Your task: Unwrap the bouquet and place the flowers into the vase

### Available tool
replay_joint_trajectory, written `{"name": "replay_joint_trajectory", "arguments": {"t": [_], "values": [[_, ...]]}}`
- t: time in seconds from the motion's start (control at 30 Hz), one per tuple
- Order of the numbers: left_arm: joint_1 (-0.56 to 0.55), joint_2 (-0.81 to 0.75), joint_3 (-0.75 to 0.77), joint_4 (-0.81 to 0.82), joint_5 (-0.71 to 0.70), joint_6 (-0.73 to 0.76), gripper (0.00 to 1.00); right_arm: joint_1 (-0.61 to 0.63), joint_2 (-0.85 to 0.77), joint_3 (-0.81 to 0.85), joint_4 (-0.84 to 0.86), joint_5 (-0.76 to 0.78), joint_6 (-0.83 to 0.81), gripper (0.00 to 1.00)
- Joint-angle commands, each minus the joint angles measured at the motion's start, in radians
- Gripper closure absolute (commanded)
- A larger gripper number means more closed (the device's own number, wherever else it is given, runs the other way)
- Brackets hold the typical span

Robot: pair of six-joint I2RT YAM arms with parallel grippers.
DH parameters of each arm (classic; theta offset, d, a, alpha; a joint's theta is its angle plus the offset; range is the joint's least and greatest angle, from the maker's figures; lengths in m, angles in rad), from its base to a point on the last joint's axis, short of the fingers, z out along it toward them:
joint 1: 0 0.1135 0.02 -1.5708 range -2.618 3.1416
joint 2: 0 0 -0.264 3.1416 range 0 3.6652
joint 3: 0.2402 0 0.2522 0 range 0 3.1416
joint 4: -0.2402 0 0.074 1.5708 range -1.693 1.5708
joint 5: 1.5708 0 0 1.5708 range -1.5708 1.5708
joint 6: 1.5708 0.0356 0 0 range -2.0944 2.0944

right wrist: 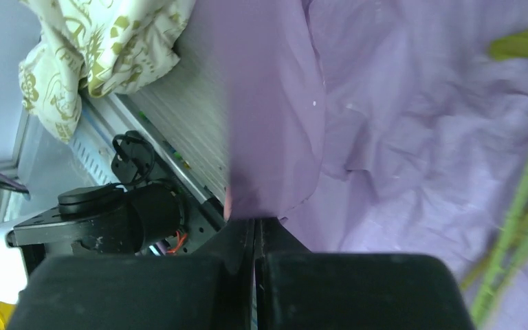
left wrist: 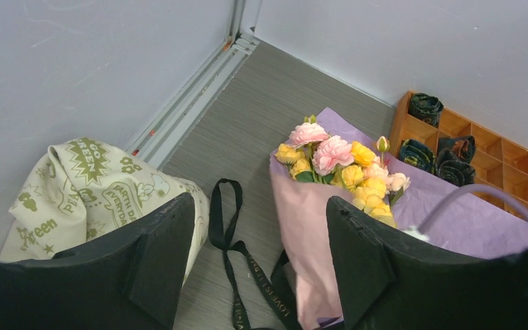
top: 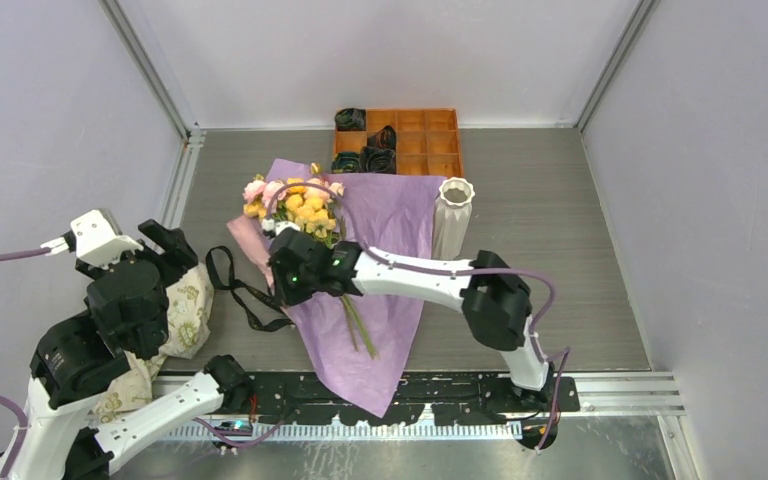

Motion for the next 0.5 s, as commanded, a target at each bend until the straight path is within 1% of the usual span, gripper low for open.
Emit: {"name": "replay_joint_trajectory", "arguments": {"t": [0.0,0.1,0.13,0.2,0.33,0.47], "values": [[0.005,0.001,0.014,0.0,-0.053,-0.015,0.3,0.021,0.128,0.091,-0.01,-0.045,-0.011,0.99],[0.004,-0.002,0.006,0.0,-0.062,-0.017,0.3,0.036,0.194,0.129,-0.014,-0.084,0.0,0.96],[0.004,-0.004,0.004,0.0,-0.065,-0.018,0.29,0.039,0.212,0.137,-0.014,-0.099,0.005,0.91],[0.004,-0.006,0.0,0.001,-0.071,-0.017,0.29,0.042,0.244,0.152,-0.02,-0.116,0.015,0.77],[0.004,-0.008,-0.002,0.0,-0.079,-0.016,0.29,0.044,0.272,0.153,-0.024,-0.137,0.015,0.54],[0.004,-0.006,0.002,0.002,-0.081,-0.013,0.28,0.05,0.234,0.14,-0.041,-0.135,-0.021,0.47]]}}
